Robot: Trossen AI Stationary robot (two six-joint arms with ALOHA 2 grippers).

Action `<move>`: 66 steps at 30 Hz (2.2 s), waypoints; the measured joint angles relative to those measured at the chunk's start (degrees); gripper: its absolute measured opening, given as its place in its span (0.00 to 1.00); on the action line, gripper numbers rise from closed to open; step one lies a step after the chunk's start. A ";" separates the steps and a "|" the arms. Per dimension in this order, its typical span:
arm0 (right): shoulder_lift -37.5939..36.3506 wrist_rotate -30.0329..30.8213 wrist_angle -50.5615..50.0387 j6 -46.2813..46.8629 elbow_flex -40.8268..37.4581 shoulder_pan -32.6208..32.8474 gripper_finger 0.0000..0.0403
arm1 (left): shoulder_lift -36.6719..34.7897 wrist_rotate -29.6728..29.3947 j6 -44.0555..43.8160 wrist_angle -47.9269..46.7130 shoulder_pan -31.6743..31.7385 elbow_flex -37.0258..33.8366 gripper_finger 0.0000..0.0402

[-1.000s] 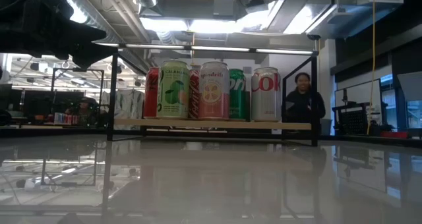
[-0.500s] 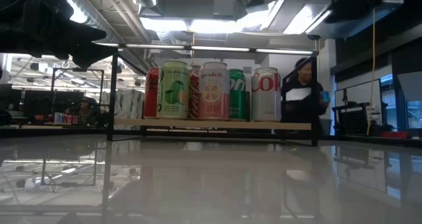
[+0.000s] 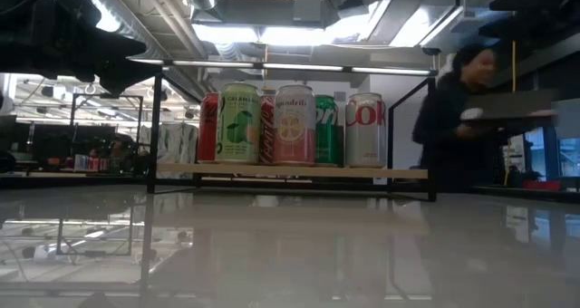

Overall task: Place canned beverage on shelf
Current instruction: Return to Home Position

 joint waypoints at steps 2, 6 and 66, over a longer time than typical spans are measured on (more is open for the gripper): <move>-2.95 0.00 0.35 0.00 -1.60 0.00 0.94 | 0.00 -0.07 -0.01 0.01 0.00 0.00 0.87; -5.07 -0.12 1.72 1.15 -3.90 0.00 0.94 | 0.00 -0.11 0.00 0.02 0.00 0.00 0.87; -5.09 -8.52 31.07 3.41 -31.38 0.00 0.05 | 0.00 -0.09 0.00 0.04 0.00 0.00 0.87</move>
